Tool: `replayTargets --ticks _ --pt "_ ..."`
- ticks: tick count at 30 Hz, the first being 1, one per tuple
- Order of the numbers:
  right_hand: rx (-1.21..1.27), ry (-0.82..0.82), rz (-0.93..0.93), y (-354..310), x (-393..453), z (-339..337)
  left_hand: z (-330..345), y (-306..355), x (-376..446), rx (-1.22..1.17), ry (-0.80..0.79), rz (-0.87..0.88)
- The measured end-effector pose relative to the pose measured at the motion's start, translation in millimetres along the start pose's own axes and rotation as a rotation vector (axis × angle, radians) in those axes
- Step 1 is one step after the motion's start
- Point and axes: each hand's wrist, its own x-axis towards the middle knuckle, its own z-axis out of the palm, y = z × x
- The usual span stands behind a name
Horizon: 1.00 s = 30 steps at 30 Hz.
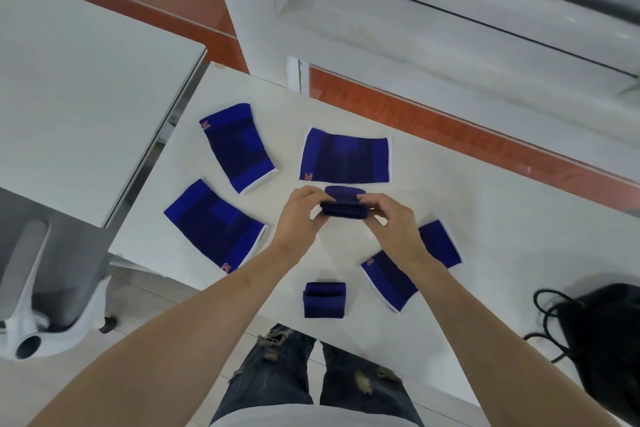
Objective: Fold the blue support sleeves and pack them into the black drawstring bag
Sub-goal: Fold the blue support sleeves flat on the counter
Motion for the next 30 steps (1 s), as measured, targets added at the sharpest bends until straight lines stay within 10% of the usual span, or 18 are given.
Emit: replayTargets --ticks 8,19,30 --pt "-0.215 -0.18 0.134 24.1 -22.7 14.9 14.1 -30.1 -24.2 0.222 -0.188 -0.005" --pt "-0.245 -0.041 0.278 24.1 -2.8 34.0 24.6 -29.0 -13.3 -0.235 -0.128 -0.423" --pt "-0.29 -0.029 0.384 22.6 11.1 34.6 36.1 -27.0 -3.4 0.132 -0.115 -0.372"
